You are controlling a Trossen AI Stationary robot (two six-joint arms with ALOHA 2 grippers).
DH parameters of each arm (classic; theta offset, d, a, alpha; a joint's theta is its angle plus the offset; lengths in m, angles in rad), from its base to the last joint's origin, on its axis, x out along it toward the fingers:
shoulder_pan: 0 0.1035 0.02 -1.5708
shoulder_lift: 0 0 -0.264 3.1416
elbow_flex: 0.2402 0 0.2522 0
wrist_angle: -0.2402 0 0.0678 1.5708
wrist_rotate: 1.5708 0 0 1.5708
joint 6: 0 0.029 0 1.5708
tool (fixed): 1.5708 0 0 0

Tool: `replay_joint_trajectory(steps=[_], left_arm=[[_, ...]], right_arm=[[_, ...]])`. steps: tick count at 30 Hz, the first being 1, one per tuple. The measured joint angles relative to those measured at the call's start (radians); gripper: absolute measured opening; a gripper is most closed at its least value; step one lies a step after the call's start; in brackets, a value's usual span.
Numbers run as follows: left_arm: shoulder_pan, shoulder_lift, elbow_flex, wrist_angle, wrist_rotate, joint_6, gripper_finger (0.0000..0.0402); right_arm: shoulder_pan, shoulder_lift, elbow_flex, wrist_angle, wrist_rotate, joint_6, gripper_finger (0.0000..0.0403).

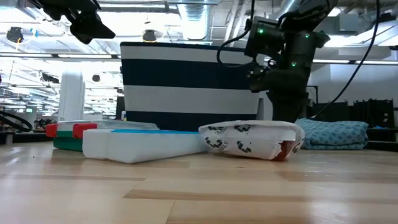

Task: Pack medical supplies into shirt
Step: Put the white mailer bag into the blue patterned shirt

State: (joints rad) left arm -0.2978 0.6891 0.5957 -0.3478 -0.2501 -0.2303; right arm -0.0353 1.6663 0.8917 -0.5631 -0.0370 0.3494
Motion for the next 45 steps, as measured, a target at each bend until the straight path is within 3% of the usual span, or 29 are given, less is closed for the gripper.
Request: replay_joint_trajectory(steps=[6, 16, 32, 45], left_arm=[[0.000, 0.000, 0.000, 0.000, 0.000, 0.000, 0.0334], [0.000, 0.000, 0.000, -0.001, 0.000, -0.001, 0.0334], [0.000, 0.000, 0.000, -0.002, 0.000, 0.002, 0.0334], [0.000, 0.000, 0.000, -0.002, 0.000, 0.006, 0.0334]], right_arm=[[-0.005, 0.006, -0.001, 0.012, -0.005, -0.009, 0.0218], [-0.028, 0.002, 0.006, 0.014, -0.074, -0.028, 0.0032], [0.005, 0.012, 0.206, -0.225, -0.078, -0.123, 0.0017], [0.051, 0.008, 0.519, -0.447, -0.078, -0.207, 0.0015]])
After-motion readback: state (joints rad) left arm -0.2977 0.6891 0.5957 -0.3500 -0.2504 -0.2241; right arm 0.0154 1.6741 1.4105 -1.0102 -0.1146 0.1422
